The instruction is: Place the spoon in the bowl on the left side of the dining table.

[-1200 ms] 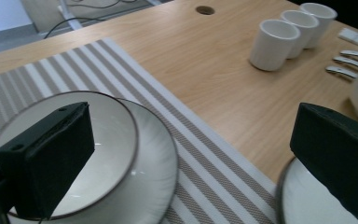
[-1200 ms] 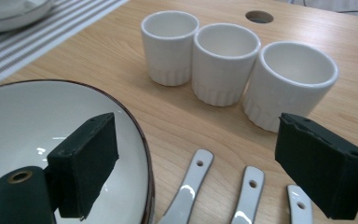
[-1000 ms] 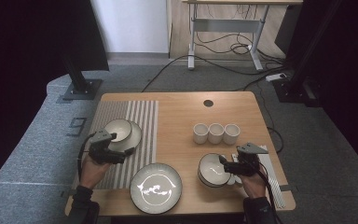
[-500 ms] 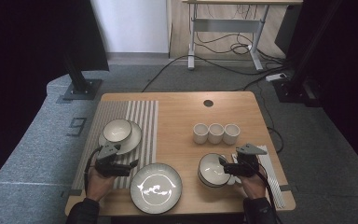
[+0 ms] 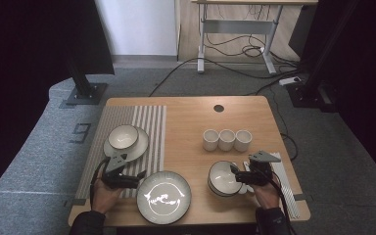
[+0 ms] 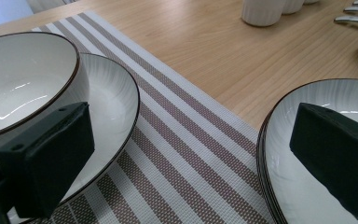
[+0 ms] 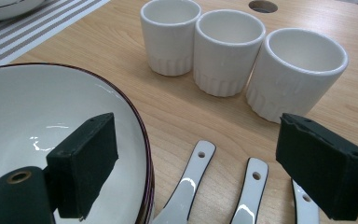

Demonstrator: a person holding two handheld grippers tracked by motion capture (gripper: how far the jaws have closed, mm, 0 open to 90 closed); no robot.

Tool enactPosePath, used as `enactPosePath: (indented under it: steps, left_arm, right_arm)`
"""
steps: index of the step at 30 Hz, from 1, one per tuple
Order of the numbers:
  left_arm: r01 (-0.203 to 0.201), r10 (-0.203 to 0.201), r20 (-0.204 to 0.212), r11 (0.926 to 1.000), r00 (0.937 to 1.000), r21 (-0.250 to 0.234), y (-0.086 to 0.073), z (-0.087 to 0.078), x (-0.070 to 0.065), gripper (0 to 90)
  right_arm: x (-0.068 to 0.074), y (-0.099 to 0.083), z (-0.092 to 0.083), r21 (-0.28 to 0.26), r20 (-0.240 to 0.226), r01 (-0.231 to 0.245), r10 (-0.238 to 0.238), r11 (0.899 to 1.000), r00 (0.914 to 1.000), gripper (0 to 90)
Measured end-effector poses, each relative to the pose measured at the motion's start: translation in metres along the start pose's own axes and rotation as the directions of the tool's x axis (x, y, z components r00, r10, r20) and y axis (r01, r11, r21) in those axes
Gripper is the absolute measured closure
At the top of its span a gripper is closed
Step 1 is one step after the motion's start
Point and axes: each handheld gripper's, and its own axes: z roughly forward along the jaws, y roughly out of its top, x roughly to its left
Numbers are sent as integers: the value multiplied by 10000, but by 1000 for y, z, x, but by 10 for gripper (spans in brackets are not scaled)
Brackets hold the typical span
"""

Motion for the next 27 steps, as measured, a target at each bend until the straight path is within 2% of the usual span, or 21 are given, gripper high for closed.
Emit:
enactPosePath:
  steps: [6, 12, 18, 23, 27]
  left_arm:
    - [-274, 277, -141, 9994, 9995, 224, -2, 2, -3, 0]
    - [-236, 237, -34, 9994, 9997, 253, -4, 3, -2, 0]
    - [-162, 162, -72, 9999, 9998, 48, -6, 0, 1, 0]
    - [-127, 127, -24, 9999, 9999, 69, -7, 0, 3, 0]
    - [-262, 262, -30, 9997, 9997, 25, -7, 0, 2, 0]
  right_arm:
    - [-1, 5, -3, 135, 91, 60, -61, 9999, 9999, 109]
    - [-7, 11, -11, 149, 245, -36, 32, 9999, 9997, 124]
    - [-20, 13, -25, -55, 551, -629, 631, 9980, 9965, 137]
    - [-33, 9, -30, 252, 949, -901, 874, 9956, 9916, 136]
    - [-38, 4, -28, 674, 939, -917, 851, 9935, 9919, 126]
